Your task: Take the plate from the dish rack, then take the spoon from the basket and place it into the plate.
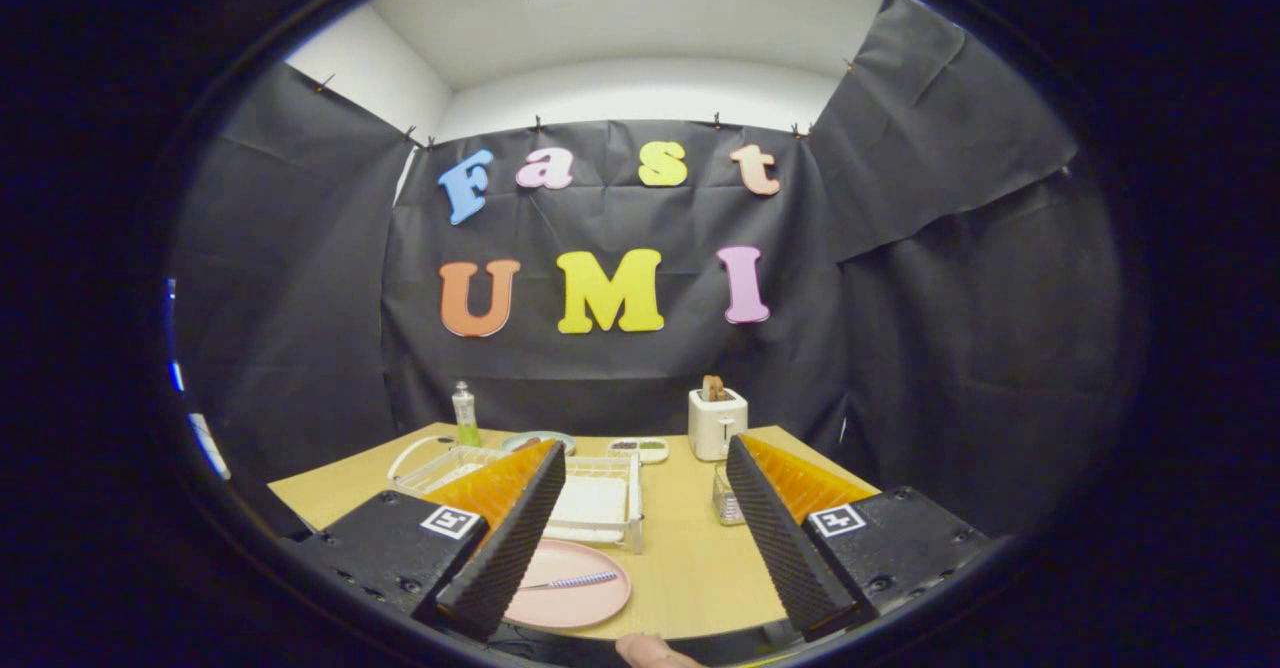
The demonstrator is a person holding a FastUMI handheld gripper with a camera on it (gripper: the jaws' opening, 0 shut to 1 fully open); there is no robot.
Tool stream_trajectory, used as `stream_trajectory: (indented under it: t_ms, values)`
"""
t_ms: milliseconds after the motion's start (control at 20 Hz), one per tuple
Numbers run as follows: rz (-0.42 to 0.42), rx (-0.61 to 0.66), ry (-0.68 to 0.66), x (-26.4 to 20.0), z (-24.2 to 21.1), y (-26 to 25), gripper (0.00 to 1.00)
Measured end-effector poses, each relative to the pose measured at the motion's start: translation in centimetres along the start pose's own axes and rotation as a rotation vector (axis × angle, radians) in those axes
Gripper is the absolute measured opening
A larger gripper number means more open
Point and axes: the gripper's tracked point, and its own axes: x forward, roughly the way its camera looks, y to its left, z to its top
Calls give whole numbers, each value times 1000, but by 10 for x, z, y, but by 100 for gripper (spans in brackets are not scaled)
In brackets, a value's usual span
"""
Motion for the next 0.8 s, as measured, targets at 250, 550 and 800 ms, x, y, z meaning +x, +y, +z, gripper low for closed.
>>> stream_trajectory:
  t_ms: [250,550,800]
  values:
    - [12,5,23,-5,-3,0,100]
    - [24,-19,33,-4,-6,5,100]
    - [7,-22,35,-2,-9,1,100]
